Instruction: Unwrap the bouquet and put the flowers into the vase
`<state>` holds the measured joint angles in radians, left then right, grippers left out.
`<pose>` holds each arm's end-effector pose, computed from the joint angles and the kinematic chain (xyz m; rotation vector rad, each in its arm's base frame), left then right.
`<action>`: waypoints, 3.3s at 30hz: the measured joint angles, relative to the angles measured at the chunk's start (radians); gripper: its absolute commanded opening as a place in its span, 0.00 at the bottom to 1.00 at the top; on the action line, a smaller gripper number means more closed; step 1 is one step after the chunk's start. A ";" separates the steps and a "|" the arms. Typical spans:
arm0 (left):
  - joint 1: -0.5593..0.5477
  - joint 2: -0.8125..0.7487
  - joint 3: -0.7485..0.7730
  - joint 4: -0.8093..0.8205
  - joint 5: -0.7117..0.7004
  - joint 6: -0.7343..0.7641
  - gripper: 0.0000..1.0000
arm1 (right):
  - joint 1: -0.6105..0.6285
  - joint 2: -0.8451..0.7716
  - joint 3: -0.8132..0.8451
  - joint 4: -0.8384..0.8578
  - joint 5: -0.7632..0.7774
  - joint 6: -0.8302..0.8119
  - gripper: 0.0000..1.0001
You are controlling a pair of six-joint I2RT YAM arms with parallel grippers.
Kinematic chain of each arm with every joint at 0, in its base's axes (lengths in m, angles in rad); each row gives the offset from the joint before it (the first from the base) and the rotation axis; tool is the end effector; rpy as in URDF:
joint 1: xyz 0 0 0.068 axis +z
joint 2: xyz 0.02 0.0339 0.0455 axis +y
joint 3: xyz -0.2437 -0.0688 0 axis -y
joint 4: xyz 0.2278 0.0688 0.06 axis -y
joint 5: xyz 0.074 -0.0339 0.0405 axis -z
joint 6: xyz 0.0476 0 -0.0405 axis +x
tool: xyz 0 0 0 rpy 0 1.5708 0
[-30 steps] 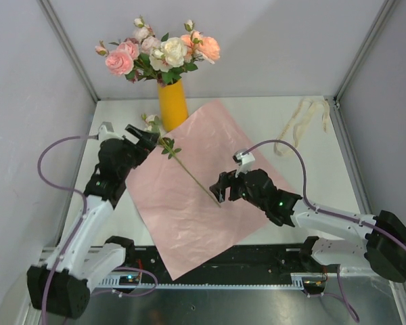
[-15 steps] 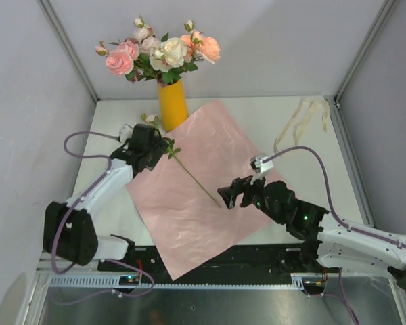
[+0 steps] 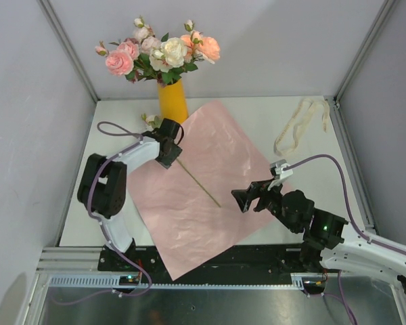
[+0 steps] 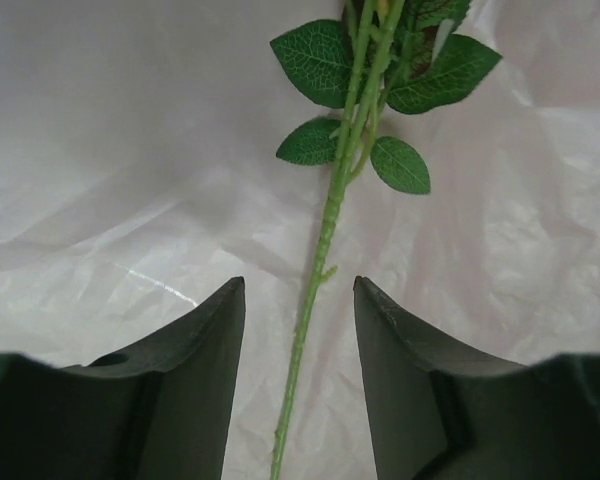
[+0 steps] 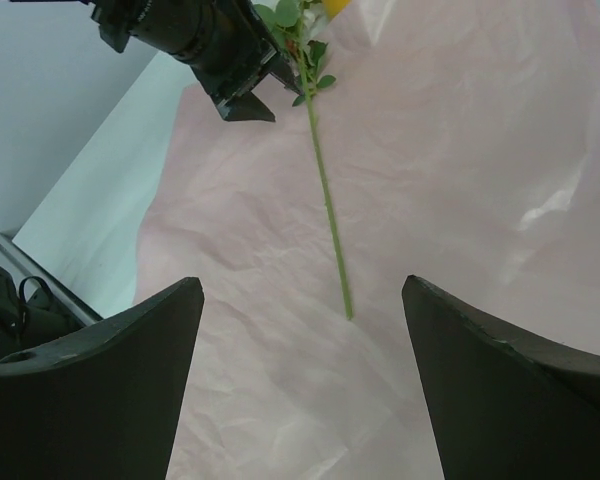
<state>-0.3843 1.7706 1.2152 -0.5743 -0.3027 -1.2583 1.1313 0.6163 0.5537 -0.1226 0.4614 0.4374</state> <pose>0.3247 -0.1160 0.1752 -1.1898 2.3355 -0.1577 0.0902 0.1420 0.2785 -0.2761 1.7742 0.7403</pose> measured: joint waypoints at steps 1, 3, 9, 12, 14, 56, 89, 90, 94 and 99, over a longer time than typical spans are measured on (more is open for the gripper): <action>0.000 0.024 0.013 -0.006 0.000 0.000 0.52 | 0.000 -0.004 0.000 -0.005 0.003 0.000 0.87; -0.001 0.063 0.034 -0.013 0.001 0.000 0.52 | 0.000 -0.009 0.000 -0.015 0.008 0.000 0.87; -0.001 0.139 0.076 -0.022 0.003 -0.001 0.51 | 0.001 -0.021 -0.009 -0.031 0.025 -0.001 0.88; -0.001 0.155 0.090 -0.023 0.007 -0.006 0.50 | 0.002 -0.022 -0.013 -0.036 0.029 -0.003 0.88; -0.001 0.167 0.098 -0.024 0.016 -0.010 0.49 | 0.002 -0.022 -0.014 -0.037 0.030 -0.004 0.88; -0.035 -0.404 -0.042 -0.084 -0.348 -0.035 0.00 | 0.002 -0.028 -0.015 -0.037 0.055 -0.023 0.88; -0.003 -0.914 -0.489 1.253 0.145 1.304 0.00 | 0.002 -0.038 -0.015 -0.030 0.124 0.007 0.99; 0.016 -0.884 -0.470 1.278 0.168 1.311 0.00 | 0.002 -0.043 -0.015 -0.030 0.127 0.008 0.99; 0.074 -0.764 -0.370 1.370 0.257 1.307 0.00 | 0.002 -0.059 -0.015 -0.029 0.137 0.007 0.99; 0.127 -0.637 -0.260 1.497 0.337 1.244 0.00 | 0.002 -0.076 -0.015 -0.027 0.148 0.005 0.99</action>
<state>-0.2577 1.1339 0.9550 0.9222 0.0341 -0.0139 1.1332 0.5407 0.5385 -0.1493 0.6094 0.4423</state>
